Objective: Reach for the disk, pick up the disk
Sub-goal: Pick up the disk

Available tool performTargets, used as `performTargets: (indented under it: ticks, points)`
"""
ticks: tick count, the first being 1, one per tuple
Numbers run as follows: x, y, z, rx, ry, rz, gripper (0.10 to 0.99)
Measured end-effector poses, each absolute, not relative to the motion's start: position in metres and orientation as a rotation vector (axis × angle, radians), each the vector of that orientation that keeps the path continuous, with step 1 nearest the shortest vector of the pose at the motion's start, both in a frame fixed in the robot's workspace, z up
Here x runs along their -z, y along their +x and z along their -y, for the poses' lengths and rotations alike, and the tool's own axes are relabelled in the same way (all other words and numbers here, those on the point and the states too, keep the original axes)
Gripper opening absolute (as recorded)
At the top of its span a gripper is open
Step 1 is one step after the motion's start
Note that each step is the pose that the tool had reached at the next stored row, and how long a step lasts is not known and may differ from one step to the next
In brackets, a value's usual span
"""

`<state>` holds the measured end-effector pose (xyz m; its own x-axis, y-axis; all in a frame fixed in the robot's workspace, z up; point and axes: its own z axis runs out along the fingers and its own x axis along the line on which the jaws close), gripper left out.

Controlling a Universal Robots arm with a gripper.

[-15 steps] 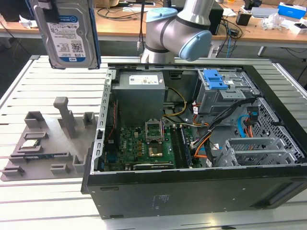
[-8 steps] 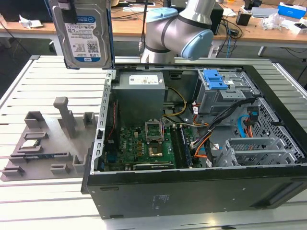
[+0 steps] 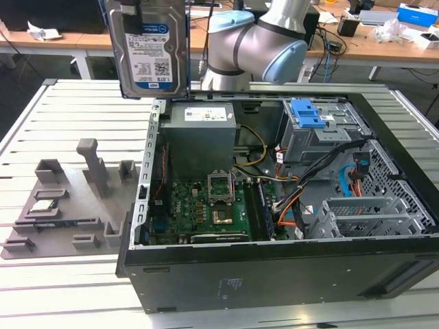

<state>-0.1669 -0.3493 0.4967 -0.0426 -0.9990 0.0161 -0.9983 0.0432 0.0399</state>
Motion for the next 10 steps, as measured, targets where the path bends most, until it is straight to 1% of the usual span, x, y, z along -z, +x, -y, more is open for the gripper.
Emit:
performTargets:
  ticks: [6,10]
  points:
    - [-0.497,-0.143,0.349,0.028,2.146,2.240,0.365]
    - [-0.497,-0.112,0.349,0.028,2.146,2.240,0.365]
